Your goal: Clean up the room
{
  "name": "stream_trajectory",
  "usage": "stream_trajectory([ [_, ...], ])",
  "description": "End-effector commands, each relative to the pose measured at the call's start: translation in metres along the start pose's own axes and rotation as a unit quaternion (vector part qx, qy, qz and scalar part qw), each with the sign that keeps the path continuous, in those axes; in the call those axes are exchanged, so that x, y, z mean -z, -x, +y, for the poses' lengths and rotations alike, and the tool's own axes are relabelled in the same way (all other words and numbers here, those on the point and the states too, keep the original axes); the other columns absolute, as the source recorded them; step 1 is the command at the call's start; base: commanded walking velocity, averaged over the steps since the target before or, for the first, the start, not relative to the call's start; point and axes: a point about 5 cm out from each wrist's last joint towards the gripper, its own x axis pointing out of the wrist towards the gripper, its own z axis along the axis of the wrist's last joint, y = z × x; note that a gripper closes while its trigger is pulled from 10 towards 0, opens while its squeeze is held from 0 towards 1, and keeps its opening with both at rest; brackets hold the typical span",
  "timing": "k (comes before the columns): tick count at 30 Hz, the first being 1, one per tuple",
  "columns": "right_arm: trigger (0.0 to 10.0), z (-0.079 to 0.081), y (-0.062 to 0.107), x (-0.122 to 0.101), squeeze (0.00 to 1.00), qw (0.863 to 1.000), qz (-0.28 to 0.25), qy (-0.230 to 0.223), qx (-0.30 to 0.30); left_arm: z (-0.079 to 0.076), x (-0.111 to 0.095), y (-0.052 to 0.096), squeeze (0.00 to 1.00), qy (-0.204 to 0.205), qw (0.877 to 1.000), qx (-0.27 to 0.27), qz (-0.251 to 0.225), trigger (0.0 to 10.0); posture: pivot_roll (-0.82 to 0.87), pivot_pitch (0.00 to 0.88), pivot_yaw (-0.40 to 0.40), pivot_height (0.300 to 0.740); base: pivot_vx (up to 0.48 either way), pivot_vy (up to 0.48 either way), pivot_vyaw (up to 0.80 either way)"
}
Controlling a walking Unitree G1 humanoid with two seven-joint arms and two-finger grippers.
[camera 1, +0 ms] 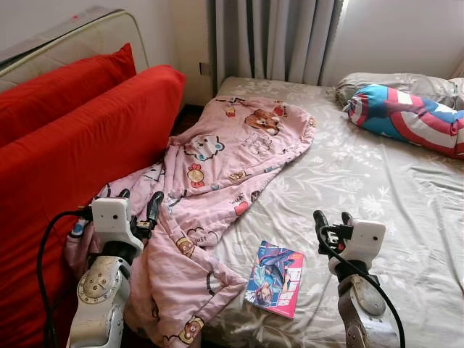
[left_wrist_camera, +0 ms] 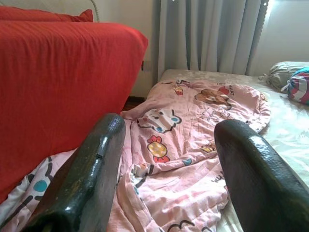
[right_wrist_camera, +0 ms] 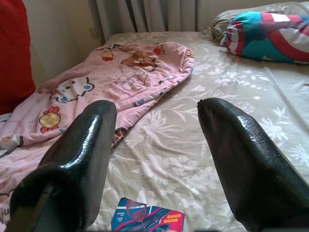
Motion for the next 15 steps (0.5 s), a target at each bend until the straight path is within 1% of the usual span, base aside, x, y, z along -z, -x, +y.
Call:
stream_trajectory([
  [1,10.0,0.0025,-0.0027,-0.0036,0.00,1.000,-0.002,0.003,-0.007,0.0003,0.0004,0.0017,0.00,-0.001,1.000,-0.003,0.004,10.0,-0.02,0.008,-0.002,0.695,0.000,0.000,0.00],
  [3,10.0,0.0035,-0.0035,-0.0032,0.00,1.000,-0.002,0.003,-0.009,-0.0005,0.0013,0.0013,0.00,0.000,1.000,-0.002,0.006,10.0,-0.02,0.003,-0.002,0.675,0.000,0.000,0.00],
  [5,10.0,0.0040,-0.0034,-0.0031,0.00,1.000,-0.003,0.003,-0.010,-0.0011,0.0018,0.0010,0.00,0.001,1.000,-0.001,0.007,10.0,-0.02,0.002,-0.001,0.665,0.000,0.000,0.00],
  [8,10.0,0.0058,-0.0010,-0.0053,0.00,1.000,-0.012,-0.001,-0.016,-0.0042,0.0027,-0.0001,0.00,0.001,1.000,0.005,0.008,10.0,-0.03,0.003,-0.001,0.665,0.000,0.000,0.00],
  [15,10.0,0.0032,-0.0007,-0.0036,0.00,1.000,-0.004,0.007,-0.016,-0.0077,0.0046,0.0000,0.00,0.004,1.000,0.006,0.012,10.0,-0.03,0.014,-0.013,0.665,0.000,0.000,0.00],
])
